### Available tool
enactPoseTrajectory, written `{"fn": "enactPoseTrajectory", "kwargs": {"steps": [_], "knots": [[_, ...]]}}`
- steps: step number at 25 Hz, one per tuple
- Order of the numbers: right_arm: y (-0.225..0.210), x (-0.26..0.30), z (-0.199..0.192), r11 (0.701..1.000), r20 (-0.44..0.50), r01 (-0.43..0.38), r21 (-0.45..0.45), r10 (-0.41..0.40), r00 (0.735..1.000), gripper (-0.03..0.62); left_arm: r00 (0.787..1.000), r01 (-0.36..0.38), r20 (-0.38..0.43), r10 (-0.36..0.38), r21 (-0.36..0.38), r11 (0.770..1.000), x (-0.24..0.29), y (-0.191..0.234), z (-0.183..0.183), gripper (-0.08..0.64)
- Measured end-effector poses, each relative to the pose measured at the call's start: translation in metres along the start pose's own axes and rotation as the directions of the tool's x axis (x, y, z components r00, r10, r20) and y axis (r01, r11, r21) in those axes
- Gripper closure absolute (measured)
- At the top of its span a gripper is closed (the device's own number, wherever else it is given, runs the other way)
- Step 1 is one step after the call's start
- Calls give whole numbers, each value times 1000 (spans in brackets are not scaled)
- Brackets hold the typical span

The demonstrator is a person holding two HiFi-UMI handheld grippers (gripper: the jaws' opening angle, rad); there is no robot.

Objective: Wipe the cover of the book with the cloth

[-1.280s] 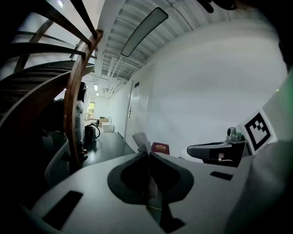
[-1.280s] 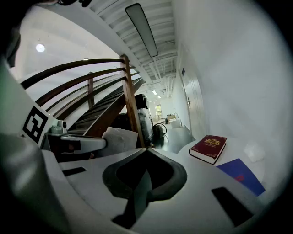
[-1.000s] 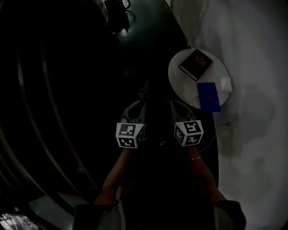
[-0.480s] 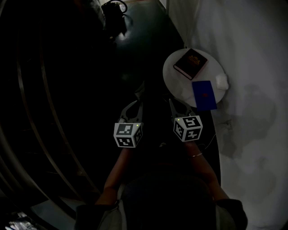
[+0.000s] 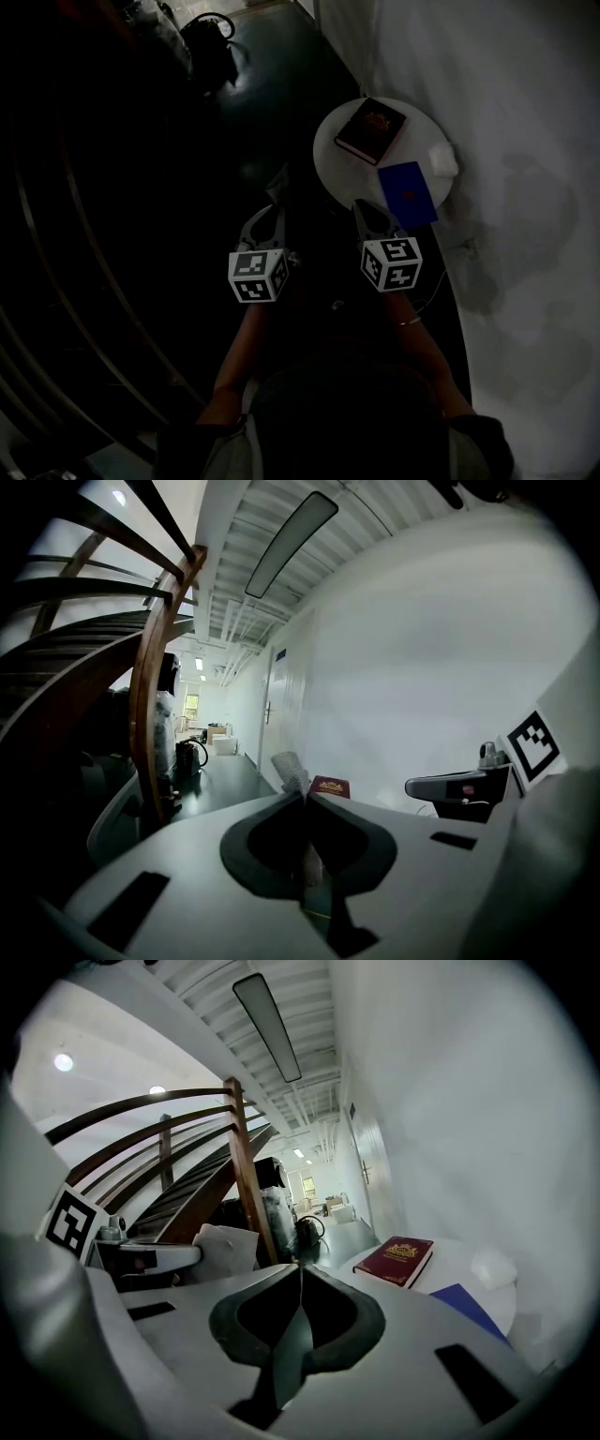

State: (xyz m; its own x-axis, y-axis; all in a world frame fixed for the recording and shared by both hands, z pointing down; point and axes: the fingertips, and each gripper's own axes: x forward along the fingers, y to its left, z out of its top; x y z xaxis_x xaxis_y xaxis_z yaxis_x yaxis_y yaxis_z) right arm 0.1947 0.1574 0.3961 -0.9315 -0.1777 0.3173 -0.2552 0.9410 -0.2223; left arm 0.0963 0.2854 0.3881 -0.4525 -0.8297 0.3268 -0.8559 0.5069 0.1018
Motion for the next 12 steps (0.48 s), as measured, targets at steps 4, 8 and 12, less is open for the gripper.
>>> {"fn": "enactPoseTrajectory", "kwargs": {"steps": [4,8,12], "knots": [[-16,20,4,999,-7,34,8,-34,999,563,1000,27,-1,-27,3,1000,29,8,5,537],[-35,49,11,997,-21,77,9,-76,997,563,998,66,-20,-66,-4,998,73,23,10,537],[-64,88,18,988,-40,151,24,-150,988,563,991,127,-39,-127,-9,992,133,38,19,537]]}}
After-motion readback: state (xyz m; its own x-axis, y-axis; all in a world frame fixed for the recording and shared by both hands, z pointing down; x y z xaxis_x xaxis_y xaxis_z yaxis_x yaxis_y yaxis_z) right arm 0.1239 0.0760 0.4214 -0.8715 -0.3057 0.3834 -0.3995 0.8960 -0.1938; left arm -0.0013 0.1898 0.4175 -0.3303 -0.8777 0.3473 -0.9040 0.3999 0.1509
